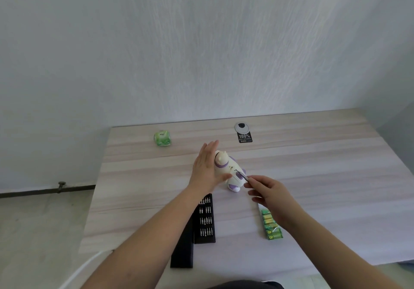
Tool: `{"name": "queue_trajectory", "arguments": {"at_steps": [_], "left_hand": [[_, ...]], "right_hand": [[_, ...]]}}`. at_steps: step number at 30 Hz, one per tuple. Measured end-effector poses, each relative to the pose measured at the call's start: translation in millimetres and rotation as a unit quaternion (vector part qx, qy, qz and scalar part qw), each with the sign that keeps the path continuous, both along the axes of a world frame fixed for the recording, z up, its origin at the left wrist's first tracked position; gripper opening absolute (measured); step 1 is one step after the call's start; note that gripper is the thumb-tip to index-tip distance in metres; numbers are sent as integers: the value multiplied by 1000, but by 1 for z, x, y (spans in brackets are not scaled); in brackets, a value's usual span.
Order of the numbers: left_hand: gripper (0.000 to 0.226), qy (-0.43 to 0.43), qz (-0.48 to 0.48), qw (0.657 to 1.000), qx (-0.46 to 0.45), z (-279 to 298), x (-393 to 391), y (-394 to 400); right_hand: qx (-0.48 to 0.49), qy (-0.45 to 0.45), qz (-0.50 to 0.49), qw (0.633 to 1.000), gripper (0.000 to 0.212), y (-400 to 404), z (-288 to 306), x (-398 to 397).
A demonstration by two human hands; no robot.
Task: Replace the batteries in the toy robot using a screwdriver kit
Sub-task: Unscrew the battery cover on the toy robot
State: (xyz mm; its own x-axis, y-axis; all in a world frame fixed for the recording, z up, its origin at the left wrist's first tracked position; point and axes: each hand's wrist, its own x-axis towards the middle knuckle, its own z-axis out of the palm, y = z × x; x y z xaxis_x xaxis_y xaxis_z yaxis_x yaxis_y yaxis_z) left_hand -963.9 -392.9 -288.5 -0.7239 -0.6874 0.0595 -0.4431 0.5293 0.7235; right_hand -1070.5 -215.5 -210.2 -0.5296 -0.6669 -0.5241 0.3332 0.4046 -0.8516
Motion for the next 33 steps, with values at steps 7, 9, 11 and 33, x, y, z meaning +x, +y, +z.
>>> {"name": "queue_trajectory", "arguments": {"at_steps": [7, 9, 11, 33], "left_hand": [[21, 87, 88, 991, 55, 6, 47, 31], [14, 108, 113, 965, 211, 13, 50, 48], [17, 135, 136, 920, 341, 16, 47, 59], [14, 244, 207, 693, 646, 15, 42, 80]], "right_hand": [[-1, -11, 9, 1000, 14, -1, -9, 9], [-1, -18, 8, 1000, 13, -3, -10, 12], [1, -20, 8, 1000, 12, -4, -13, 15], [59, -26, 23, 998, 16, -1, -37, 27]]}}
